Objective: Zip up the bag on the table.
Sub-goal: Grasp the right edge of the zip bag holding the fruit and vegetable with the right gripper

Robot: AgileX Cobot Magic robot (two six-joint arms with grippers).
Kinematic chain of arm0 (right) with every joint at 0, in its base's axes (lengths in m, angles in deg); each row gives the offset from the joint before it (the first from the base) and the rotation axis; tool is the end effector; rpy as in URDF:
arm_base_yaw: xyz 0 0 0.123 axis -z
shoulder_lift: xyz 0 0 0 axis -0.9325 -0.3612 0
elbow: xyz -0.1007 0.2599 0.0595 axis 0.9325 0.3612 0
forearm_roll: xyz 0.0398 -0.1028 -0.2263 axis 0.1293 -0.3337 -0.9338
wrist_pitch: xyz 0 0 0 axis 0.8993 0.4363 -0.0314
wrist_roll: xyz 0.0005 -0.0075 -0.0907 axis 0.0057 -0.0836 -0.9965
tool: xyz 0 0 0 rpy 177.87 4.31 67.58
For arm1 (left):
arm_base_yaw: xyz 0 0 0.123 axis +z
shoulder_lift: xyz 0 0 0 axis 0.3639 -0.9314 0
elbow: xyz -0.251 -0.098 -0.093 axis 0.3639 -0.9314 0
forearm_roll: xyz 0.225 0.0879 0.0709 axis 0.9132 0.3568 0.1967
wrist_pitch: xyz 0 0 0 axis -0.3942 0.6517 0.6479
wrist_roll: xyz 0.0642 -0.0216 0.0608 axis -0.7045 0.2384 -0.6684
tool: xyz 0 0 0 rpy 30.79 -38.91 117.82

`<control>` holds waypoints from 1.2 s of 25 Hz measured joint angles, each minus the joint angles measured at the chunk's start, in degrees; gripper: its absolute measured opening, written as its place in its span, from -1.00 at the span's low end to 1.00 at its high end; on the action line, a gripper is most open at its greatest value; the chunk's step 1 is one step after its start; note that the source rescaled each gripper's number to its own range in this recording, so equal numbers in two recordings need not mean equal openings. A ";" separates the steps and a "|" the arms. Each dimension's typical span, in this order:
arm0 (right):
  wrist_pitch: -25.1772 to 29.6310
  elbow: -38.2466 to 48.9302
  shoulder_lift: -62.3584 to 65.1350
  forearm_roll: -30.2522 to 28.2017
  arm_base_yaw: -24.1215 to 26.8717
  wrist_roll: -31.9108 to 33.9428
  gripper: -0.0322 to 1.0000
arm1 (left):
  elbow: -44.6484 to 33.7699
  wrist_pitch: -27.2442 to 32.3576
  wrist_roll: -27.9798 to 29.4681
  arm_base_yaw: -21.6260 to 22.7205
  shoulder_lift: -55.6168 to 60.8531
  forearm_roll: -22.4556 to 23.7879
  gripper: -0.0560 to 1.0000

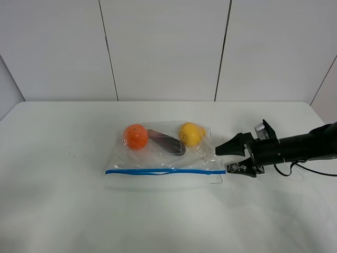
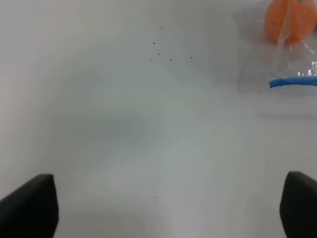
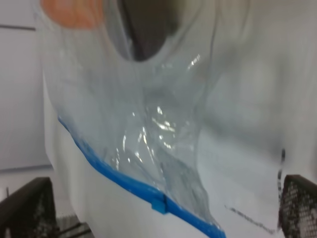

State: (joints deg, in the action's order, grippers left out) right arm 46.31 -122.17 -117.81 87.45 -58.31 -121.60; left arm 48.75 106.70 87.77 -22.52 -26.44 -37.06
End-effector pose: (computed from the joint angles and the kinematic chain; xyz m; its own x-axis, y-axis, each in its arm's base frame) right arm 0.3272 0.0208 0.0824 -0.9659 0.1832 -0.1828 -0.0704 0.4938 0.8667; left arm -0.0048 0.0061 0.2762 -0.4484 0.0335 -0.8932 -0.0268 0.9983 0.0509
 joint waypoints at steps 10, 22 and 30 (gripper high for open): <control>0.15 0.00 0.00 1.07 -1.48 0.44 1.00 | 0.00 0.00 0.00 0.00 0.00 0.00 1.00; -2.64 0.00 0.00 2.60 -4.79 1.52 1.00 | 0.00 0.00 0.00 0.00 0.00 0.00 1.00; -2.67 0.00 0.00 3.50 -5.81 2.15 1.00 | 0.00 0.00 0.00 0.00 0.00 0.00 1.00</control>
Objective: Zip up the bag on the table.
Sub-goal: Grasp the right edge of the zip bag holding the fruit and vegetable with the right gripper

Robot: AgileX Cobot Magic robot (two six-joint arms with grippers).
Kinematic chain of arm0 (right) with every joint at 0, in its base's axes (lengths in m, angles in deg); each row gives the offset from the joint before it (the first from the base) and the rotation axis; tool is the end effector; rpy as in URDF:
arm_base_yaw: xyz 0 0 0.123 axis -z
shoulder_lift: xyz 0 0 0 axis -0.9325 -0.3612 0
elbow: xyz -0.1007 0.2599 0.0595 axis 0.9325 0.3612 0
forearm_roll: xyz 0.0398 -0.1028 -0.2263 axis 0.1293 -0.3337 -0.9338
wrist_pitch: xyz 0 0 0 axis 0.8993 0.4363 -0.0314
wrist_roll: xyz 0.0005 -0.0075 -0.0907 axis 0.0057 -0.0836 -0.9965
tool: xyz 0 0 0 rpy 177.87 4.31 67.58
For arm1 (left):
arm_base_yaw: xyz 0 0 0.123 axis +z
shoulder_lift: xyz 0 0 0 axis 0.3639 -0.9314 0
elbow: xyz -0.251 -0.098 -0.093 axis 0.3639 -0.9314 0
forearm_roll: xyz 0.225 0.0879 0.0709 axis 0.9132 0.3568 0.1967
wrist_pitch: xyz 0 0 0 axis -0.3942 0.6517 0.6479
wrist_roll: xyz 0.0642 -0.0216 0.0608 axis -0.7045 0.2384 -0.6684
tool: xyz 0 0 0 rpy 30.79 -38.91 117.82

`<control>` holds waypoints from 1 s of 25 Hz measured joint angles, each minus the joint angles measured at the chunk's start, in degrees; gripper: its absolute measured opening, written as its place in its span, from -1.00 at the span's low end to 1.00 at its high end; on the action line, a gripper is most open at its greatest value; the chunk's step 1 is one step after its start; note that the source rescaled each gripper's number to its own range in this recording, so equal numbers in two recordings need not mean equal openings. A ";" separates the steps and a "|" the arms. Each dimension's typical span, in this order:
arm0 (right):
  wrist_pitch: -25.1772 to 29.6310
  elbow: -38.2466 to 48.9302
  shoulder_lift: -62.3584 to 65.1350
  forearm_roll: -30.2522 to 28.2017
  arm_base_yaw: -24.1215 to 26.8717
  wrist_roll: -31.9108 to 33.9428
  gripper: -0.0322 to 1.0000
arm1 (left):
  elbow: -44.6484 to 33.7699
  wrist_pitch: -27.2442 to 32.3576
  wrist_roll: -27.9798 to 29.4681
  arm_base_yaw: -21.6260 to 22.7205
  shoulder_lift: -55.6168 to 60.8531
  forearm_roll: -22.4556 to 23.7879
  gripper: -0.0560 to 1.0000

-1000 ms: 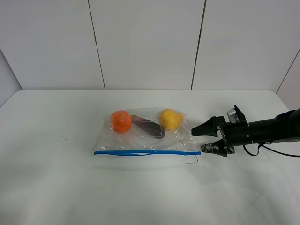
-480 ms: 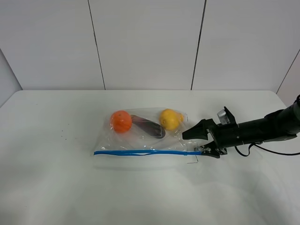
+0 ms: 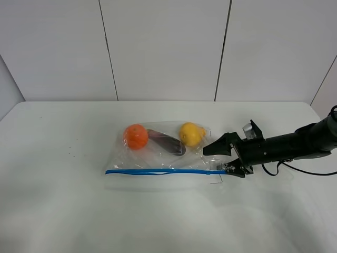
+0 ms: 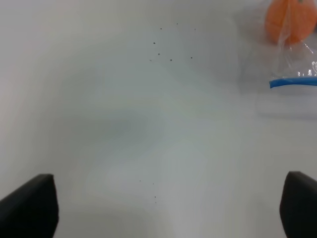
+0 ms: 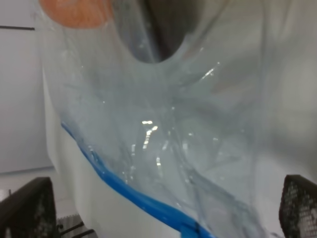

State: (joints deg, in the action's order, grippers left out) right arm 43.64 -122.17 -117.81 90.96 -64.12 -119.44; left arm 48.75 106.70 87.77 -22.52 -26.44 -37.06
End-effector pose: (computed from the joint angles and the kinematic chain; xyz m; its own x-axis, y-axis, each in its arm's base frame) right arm 0.3295 0.0518 0.0812 -0.9724 0.1738 -0.1556 -0.0491 0.4995 0.8649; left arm -0.0048 0.0061 0.2762 -0.4484 0.0335 -0.8932 -0.0268 0.9983 0.0509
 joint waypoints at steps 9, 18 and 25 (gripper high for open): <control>0.07 0.00 0.00 0.71 -0.67 0.84 0.45 | 0.00 0.00 0.00 0.00 0.00 0.00 1.00; 0.07 0.00 0.00 0.71 -0.67 1.03 -0.31 | 0.00 0.00 0.00 0.00 0.00 0.00 1.00; -0.56 0.00 0.00 0.54 -0.67 1.03 -0.94 | 0.00 0.00 0.00 0.00 0.00 0.00 1.00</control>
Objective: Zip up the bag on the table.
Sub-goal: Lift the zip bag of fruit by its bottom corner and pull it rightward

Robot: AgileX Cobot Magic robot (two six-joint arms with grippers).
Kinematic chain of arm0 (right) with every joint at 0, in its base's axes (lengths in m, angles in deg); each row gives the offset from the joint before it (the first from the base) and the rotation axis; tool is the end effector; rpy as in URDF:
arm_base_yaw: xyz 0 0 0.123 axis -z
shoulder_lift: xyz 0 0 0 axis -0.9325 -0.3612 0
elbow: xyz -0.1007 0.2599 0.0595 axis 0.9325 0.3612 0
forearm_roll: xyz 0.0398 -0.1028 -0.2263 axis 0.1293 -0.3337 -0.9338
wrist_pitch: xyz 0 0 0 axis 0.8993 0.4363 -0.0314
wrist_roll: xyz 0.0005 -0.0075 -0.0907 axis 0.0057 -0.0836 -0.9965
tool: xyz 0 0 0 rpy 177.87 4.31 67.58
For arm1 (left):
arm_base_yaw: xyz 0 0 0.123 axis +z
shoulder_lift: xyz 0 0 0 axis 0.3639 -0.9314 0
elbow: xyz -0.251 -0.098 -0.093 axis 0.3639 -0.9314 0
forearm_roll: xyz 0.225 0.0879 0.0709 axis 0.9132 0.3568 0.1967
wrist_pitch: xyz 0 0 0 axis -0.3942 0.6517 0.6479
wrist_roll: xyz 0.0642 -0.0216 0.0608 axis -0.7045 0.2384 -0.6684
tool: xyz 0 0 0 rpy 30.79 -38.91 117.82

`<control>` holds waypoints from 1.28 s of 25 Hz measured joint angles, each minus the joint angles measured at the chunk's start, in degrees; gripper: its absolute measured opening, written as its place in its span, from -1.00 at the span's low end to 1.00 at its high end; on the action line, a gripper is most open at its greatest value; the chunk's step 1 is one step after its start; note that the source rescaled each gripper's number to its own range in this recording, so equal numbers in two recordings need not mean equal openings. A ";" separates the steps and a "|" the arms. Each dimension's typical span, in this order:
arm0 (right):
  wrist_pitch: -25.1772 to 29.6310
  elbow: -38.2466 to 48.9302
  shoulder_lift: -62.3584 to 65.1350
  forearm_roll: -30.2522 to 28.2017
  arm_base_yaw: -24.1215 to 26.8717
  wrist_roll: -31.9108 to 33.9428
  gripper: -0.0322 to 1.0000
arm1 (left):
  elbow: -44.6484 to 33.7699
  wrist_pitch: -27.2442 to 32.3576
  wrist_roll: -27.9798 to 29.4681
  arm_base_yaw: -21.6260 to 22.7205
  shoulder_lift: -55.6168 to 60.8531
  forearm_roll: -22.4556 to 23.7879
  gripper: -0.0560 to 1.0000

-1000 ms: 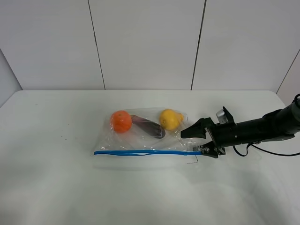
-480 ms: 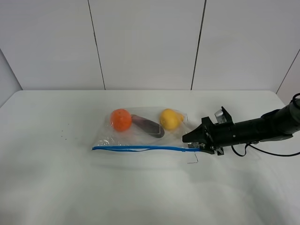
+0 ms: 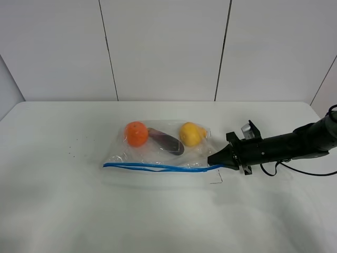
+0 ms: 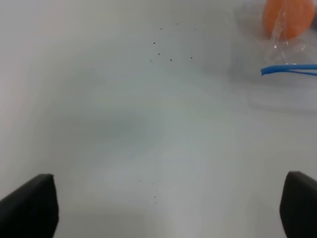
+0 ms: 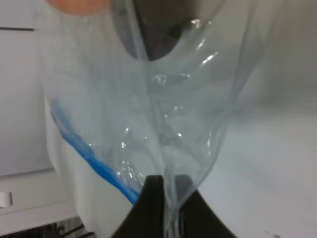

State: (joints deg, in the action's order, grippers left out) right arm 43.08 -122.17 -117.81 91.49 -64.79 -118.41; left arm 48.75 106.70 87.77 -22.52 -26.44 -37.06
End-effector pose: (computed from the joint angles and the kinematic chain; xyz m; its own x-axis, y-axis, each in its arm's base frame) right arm 0.3298 0.0552 0.0808 -0.9730 0.1828 -0.1412 -0.0315 0.5006 0.8651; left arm -0.0048 0.0061 0.2762 -0.4484 0.0335 -0.8932 -0.0268 0.9983 0.0509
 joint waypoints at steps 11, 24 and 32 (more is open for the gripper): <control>3.13 0.00 0.00 -0.22 0.00 0.00 -0.94 | 0.00 0.00 0.00 0.00 0.00 0.00 1.00; 8.71 0.00 2.14 0.78 0.00 2.05 -0.94 | 0.00 0.00 0.00 0.00 0.00 0.00 1.00; 8.73 0.10 9.16 -0.39 0.00 6.31 -0.94 | 0.00 0.00 0.00 0.00 0.00 0.00 1.00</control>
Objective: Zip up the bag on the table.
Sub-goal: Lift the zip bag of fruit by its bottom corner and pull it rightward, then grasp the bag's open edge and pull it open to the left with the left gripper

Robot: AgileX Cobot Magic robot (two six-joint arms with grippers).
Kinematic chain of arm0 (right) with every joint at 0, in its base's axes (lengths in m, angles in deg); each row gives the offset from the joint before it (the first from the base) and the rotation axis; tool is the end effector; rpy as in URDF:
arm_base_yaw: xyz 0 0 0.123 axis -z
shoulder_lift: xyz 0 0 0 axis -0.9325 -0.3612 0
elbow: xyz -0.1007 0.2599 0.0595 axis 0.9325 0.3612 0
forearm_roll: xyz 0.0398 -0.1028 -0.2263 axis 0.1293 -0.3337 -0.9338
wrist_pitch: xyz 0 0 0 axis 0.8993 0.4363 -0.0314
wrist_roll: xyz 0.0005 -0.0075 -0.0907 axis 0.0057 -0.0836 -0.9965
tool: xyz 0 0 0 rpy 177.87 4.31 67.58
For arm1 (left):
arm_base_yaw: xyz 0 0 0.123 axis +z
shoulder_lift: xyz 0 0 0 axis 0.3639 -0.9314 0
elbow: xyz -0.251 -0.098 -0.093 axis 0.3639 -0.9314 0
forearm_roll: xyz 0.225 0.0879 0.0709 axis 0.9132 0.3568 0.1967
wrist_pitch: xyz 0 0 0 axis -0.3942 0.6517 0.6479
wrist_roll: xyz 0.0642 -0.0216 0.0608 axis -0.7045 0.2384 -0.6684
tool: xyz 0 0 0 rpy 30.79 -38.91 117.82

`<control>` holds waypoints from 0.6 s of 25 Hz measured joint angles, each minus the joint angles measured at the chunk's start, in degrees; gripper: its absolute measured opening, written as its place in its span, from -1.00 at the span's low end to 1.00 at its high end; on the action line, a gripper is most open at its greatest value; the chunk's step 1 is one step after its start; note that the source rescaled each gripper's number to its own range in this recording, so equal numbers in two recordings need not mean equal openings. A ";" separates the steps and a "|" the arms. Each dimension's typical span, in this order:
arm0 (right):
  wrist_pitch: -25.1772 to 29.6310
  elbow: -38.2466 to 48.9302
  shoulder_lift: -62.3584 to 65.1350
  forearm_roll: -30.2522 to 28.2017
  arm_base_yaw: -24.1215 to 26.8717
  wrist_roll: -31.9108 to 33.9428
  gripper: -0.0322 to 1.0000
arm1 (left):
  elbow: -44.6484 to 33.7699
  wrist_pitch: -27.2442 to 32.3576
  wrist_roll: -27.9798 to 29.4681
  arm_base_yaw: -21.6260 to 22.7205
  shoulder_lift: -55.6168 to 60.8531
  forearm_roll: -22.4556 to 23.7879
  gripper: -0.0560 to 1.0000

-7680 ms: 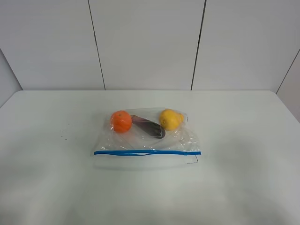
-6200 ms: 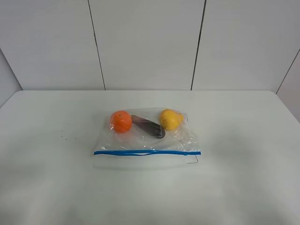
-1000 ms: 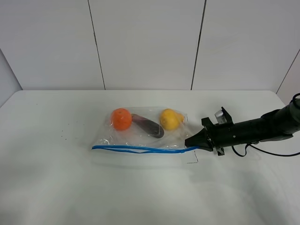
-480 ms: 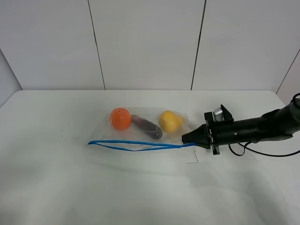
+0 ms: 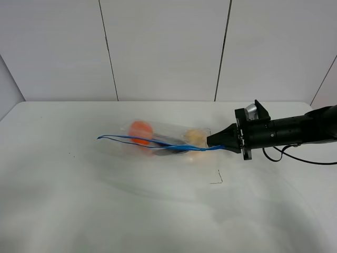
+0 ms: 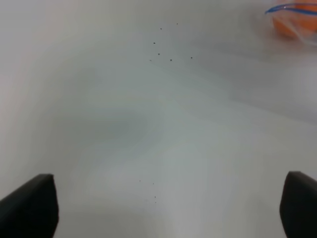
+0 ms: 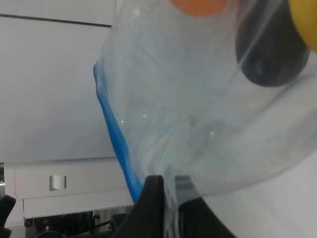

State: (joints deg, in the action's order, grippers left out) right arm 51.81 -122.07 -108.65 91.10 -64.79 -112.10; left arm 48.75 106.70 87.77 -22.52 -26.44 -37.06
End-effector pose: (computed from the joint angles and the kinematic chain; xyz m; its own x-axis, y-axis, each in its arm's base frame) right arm 0.3246 0.0616 0.1425 -0.9700 0.1702 -0.1737 -0.1004 0.3700 0.9236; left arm -0.0048 0.0061 0.2762 -0.4484 0.0335 -0.8932 -0.0268 0.9983 0.0509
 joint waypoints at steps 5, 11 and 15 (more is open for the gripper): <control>0.00 0.00 1.76 -0.88 0.00 0.78 -0.94 | 0.00 0.00 0.00 0.00 0.00 0.00 1.00; 0.05 0.00 2.26 -1.78 0.00 0.79 -0.94 | 0.00 0.00 0.00 0.00 0.00 0.52 1.00; 0.05 0.00 2.26 -1.90 0.00 0.84 -0.94 | 0.00 0.00 0.00 0.00 0.00 0.64 1.00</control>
State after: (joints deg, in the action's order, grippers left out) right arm 51.86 -122.07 -106.39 89.20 -64.79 -111.26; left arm 48.75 106.70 87.77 -22.52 -26.44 -36.42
